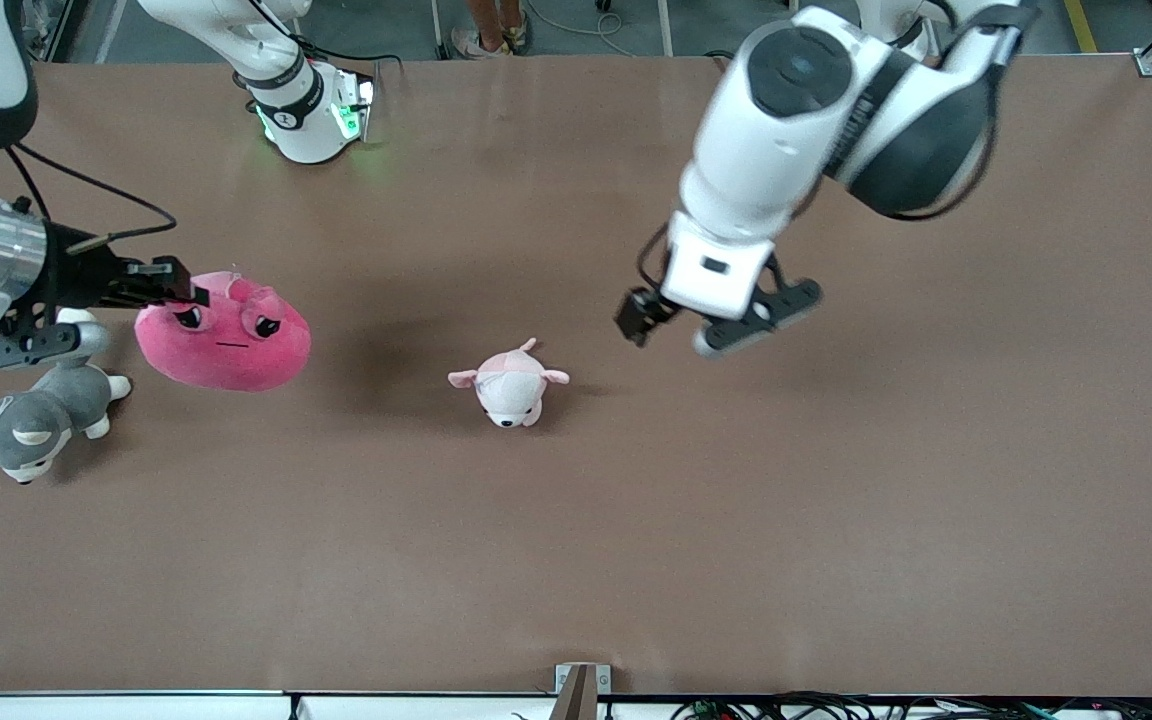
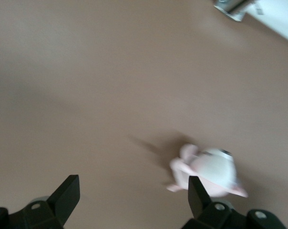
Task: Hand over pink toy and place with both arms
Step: 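Lower the pink toy beside the grey cat while the left gripper retracts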
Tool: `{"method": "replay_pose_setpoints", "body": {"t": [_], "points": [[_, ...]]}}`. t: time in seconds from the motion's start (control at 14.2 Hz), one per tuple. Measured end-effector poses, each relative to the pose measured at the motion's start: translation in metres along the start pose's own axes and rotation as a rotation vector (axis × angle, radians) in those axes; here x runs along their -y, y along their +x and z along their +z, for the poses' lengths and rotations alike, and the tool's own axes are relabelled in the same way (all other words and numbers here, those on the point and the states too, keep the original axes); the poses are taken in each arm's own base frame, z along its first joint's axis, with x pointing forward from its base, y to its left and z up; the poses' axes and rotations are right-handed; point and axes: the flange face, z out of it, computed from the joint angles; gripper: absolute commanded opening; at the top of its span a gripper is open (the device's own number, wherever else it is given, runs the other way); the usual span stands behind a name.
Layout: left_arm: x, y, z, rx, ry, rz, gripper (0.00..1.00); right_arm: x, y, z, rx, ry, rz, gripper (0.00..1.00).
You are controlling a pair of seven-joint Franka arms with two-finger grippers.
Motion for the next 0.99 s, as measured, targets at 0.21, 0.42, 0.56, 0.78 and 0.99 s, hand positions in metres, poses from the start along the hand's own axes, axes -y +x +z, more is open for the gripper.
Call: {"method": "replay_pose_setpoints", "body": {"t": [0.21, 0.42, 0.56, 0.78, 0.99], "points": [[0.060, 0.069, 0.000, -0.034, 0.095, 0.065, 1.00, -0.060, 0.017, 0.028, 0.050, 0.030, -0.021, 0.00], [0.102, 0.108, -0.006, -0.032, 0.124, 0.117, 1.00, -0.100, 0.031, 0.059, 0.094, 0.058, -0.072, 0.00], [0.128, 0.125, -0.015, -0.021, 0.142, 0.140, 1.00, -0.113, 0.038, 0.074, 0.110, 0.078, -0.088, 0.00], [0.169, 0.146, -0.047, -0.038, 0.144, 0.221, 1.00, -0.120, 0.047, 0.093, 0.124, 0.097, -0.099, 0.01], [0.215, 0.161, -0.080, -0.041, 0.159, 0.329, 1.00, -0.121, 0.053, 0.107, 0.128, 0.137, -0.114, 0.01]]}}
